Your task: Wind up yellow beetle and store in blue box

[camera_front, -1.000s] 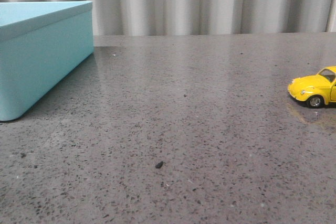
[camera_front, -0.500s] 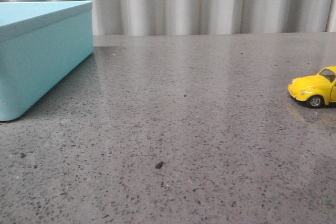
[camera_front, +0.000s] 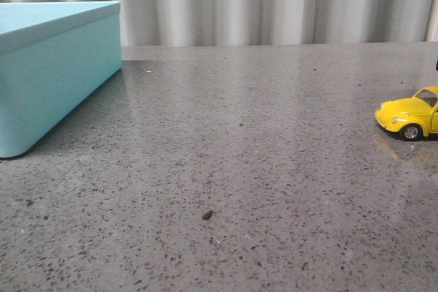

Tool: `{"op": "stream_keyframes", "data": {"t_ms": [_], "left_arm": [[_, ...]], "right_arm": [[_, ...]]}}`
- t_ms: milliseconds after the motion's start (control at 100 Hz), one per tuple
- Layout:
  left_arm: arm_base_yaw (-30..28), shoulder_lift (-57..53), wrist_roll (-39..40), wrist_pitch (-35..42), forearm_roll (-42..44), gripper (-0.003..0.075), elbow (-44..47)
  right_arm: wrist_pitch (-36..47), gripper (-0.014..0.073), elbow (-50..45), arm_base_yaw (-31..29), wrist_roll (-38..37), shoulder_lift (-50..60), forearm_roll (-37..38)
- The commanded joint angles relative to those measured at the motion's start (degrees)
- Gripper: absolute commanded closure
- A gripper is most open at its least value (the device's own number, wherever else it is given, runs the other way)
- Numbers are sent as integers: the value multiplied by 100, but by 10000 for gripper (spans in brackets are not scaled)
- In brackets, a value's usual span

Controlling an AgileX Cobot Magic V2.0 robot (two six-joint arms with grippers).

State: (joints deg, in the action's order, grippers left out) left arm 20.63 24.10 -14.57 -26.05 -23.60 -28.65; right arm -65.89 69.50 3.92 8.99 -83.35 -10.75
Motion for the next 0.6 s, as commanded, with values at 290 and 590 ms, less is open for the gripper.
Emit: {"op": "stream_keyframes", "data": {"t_ms": [290, 590], "left_arm": [[46, 71, -12, 359, -61, 741, -207], [46, 71, -12, 349, -61, 741, -207]], "right_arm": [[141, 634, 184, 21, -12, 102, 4], [129, 634, 184, 21, -12, -108, 12]]}}
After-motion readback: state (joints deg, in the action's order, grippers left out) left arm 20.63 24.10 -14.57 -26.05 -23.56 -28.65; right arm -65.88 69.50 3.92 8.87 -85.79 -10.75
